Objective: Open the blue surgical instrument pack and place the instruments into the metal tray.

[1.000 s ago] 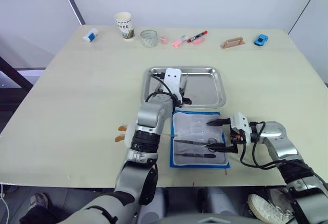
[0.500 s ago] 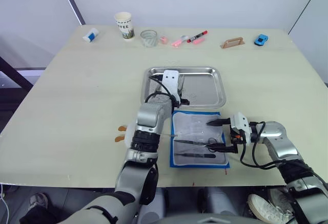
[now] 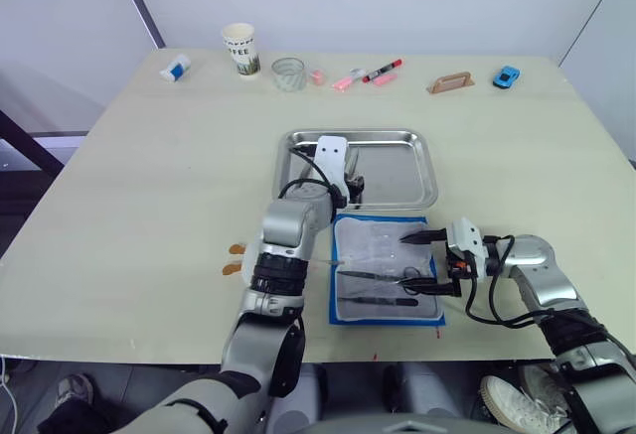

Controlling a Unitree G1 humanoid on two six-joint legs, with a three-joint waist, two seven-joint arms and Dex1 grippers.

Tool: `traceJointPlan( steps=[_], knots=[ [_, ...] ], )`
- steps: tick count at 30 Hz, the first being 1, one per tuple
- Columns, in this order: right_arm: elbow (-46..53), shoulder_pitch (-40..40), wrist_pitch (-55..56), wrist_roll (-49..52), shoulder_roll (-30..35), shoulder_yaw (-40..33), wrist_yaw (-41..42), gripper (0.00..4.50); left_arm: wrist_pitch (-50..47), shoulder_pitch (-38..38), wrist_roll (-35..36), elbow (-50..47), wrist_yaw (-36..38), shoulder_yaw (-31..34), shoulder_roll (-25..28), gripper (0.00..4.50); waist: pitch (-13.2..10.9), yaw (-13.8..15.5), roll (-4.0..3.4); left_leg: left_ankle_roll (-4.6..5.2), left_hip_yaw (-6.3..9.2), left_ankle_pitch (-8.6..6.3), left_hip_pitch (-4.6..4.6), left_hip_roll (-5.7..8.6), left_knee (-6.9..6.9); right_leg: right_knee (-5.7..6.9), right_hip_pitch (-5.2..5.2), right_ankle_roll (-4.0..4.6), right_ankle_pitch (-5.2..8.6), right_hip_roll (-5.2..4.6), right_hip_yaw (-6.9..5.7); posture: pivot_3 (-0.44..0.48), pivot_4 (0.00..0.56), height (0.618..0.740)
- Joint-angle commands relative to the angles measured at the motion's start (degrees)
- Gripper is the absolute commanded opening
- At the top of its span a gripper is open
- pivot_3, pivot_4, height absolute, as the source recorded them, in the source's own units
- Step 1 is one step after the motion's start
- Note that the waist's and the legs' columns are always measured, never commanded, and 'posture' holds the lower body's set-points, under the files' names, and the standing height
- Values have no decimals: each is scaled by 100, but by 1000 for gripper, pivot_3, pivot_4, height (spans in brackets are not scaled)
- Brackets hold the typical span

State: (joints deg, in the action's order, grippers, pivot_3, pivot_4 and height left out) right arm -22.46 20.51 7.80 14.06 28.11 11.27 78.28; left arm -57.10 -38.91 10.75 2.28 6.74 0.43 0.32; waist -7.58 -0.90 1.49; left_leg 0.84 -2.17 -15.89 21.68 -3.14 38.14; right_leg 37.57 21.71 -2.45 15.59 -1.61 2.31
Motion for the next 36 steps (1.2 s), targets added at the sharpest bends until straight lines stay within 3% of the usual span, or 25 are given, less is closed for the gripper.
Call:
traceJointPlan(
  steps=[1,4,8,12,13,18,22,25,28,36],
  knots=[
    [-199,-168,-140,-226,26,176,-10,4500,187,155,478,-952,783,-102,269,2716,0,0,-1,-4,0,2,0,0,0,1,0,0,0,-2,-2,0,150,740],
    [-186,-175,-147,-220,38,176,3,4500,946,448,641,-1466,1715,-408,804,2716,0,8,-1,-19,-1,10,-2,1,-4,0,0,1,0,-5,-1,0,150,740],
    [-206,-157,-164,-203,29,169,18,4500,1126,782,1800,-1716,3491,-96,1461,2716,-1,5,-2,-24,-3,13,-2,1,-5,-1,-1,2,0,-13,-5,0,150,740],
    [-191,-175,-172,-184,32,148,3,4500,1565,894,2216,-1470,4671,12,2102,3578,-1,7,-3,0,0,-1,-2,1,-5,-1,0,4,2,-12,-12,0,150,740],
    [-160,-194,-184,-174,44,138,3,4500,1682,943,2224,-1404,4939,0,2312,4331,-1,7,-3,2,-2,-2,-1,2,-4,-3,-1,4,2,-12,-11,0,150,740],
    [-14,-298,-233,-127,119,67,-8,4500,2060,1368,2477,-1235,6184,213,3289,4431,-8,-3,-13,4,-2,-3,-1,0,-7,-6,2,5,3,-7,-9,0,150,740],
    [94,-391,-261,-103,182,28,-4,4500,2357,1856,2535,-1175,6803,492,3957,4431,-12,28,-10,5,-2,-3,3,1,-5,-11,1,5,3,-17,-17,0,150,740],
    [175,-449,-281,-79,220,11,5,4500,3130,2333,2369,-886,7166,716,4124,4431,-15,31,-16,6,-6,-3,2,-2,-7,-14,1,14,9,-22,-18,0,150,740],
    [235,-492,-295,-58,264,-1,25,4500,3211,2367,2529,-527,7750,752,4352,4431,-18,52,-13,6,-4,-3,5,-2,-6,-14,1,19,12,-25,-25,0,150,740],
    [442,-558,-405,19,382,-36,28,4500,3799,2237,2256,-188,8051,432,4212,4431,-20,62,-15,7,-3,-4,7,-1,-6,-15,1,16,10,-27,-30,0,150,740]
  ],
)
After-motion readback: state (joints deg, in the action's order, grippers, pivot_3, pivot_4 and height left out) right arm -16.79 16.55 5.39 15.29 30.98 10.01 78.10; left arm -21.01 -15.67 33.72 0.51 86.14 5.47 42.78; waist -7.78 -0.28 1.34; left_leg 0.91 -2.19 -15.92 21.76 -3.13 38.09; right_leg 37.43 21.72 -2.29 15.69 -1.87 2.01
